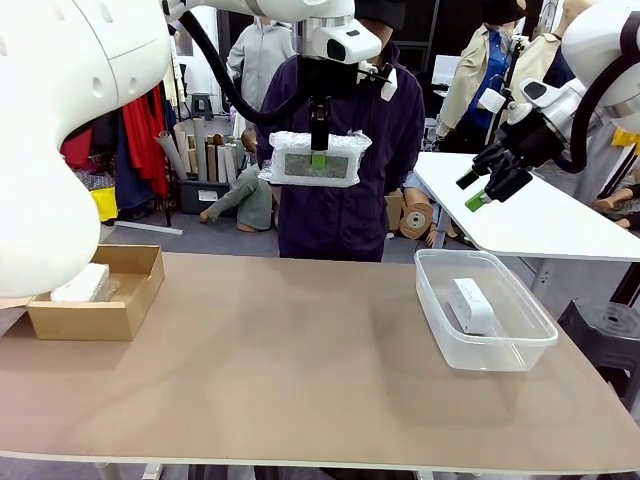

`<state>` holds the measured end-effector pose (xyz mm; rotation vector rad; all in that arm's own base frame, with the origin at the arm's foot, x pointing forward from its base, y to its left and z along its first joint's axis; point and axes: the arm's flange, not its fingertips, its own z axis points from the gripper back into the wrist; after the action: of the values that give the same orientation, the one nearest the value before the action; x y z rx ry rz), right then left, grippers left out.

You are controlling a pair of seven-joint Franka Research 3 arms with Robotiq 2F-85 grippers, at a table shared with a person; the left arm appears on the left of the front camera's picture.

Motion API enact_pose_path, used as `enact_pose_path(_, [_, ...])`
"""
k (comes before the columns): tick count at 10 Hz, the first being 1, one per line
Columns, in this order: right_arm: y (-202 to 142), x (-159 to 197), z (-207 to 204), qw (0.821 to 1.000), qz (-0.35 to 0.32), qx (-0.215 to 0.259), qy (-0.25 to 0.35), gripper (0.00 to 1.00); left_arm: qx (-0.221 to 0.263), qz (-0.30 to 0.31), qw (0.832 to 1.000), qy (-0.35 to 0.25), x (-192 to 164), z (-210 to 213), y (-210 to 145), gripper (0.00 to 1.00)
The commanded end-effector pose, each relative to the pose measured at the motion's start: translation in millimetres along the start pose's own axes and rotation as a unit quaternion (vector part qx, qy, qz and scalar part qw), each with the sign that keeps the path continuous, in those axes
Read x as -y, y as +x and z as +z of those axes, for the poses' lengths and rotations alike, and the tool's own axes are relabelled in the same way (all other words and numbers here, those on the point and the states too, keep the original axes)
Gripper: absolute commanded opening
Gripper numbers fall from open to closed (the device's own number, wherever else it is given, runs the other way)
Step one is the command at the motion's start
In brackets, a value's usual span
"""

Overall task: Separate and place wrapped and unwrapped clocks.
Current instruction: If the picked Digital clock is wrapped, place it in the Package Box ; if not, place it in the Organizing box.

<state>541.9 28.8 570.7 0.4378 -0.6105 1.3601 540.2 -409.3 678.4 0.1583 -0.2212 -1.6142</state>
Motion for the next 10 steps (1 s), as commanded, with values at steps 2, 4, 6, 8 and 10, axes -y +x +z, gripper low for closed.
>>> enact_pose_path(2, [1.5,1.2,1.7,1.0,0.002,0.001,0.0,1.0,0.001,0.002,1.0,0.002,0.6,5.5,-2.6,0.0])
enact_pose_path(4, [1.5,1.2,1.7,1.0,0.002,0.001,0.0,1.0,0.001,0.002,1.0,0.002,0.6,5.5,-2.6,0.0])
enact_pose_path(6, [1.5,1.2,1.7,1.0,0.002,0.001,0.0,1.0,0.001,0.002,1.0,0.002,0.6,5.5,-2.6,0.0])
enact_pose_path(8, [1.5,1.2,1.7,1.0,0.002,0.001,0.0,1.0,0.0,0.0,1.0,0.0,0.0,0.0,0.0,0.0])
enact_pose_path(10, [1.5,1.2,1.7,1.0,0.002,0.001,0.0,1.0,-0.023,0.031,0.999,-0.031,23.4,13.3,-9.9,0.0])
